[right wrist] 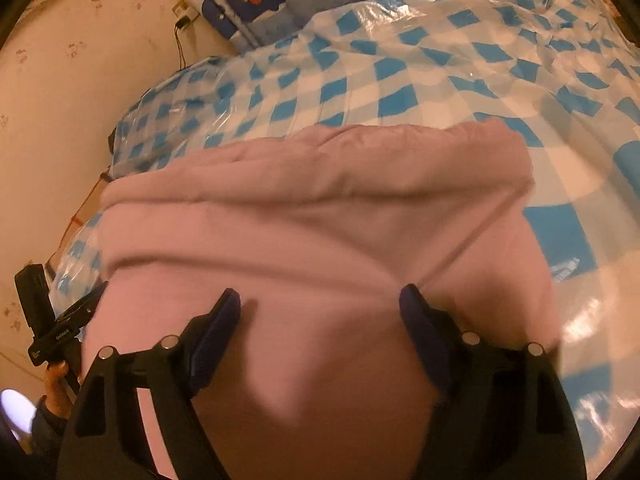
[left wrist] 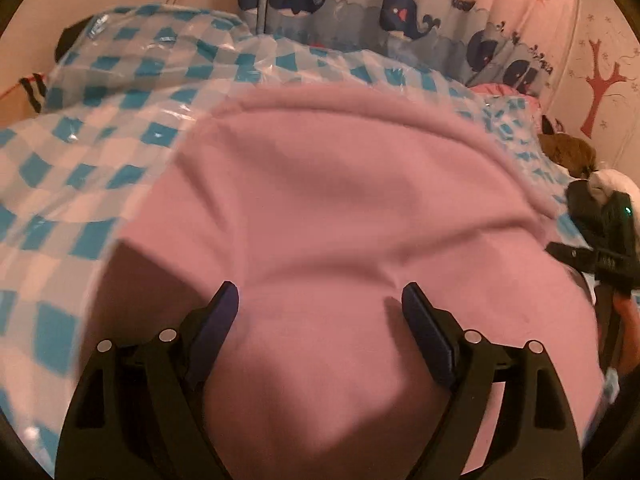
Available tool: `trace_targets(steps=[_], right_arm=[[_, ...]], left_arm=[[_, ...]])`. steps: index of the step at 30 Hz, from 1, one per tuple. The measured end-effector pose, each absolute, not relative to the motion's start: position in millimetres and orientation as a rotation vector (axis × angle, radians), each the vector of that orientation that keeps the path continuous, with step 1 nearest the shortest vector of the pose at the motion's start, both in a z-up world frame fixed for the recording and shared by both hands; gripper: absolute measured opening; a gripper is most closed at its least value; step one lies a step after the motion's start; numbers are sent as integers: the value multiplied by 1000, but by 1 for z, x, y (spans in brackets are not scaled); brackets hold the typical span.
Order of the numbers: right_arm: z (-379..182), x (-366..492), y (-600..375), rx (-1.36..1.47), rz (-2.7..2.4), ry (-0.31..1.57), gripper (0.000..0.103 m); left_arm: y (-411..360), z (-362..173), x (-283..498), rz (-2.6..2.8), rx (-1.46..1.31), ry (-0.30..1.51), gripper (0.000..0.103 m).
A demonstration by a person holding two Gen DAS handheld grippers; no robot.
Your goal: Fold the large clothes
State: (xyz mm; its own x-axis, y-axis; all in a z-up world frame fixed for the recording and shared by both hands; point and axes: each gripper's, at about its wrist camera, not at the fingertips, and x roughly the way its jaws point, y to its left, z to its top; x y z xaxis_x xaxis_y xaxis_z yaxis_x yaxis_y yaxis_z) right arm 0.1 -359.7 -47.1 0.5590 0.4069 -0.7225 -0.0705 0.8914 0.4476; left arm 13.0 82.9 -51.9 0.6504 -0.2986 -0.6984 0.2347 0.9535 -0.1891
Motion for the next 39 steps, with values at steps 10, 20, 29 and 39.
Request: trace_targets(steps=[10,20,29,39], right_arm=[[-29,-130,-462,732,277,1031,96],[-66,-124,-397,623,407,1137,92],[-26,-182,-409,667,528,1080,42],[35,-189,-441,571,197,892,71]], left_arm=[[261,-68,-61,-117,-520,982,91],[205,-99,-68,-234,-467,1113,61],[209,-29,-119,-333,-347,1077,34],[288,10,-140,77,-298,959,58]])
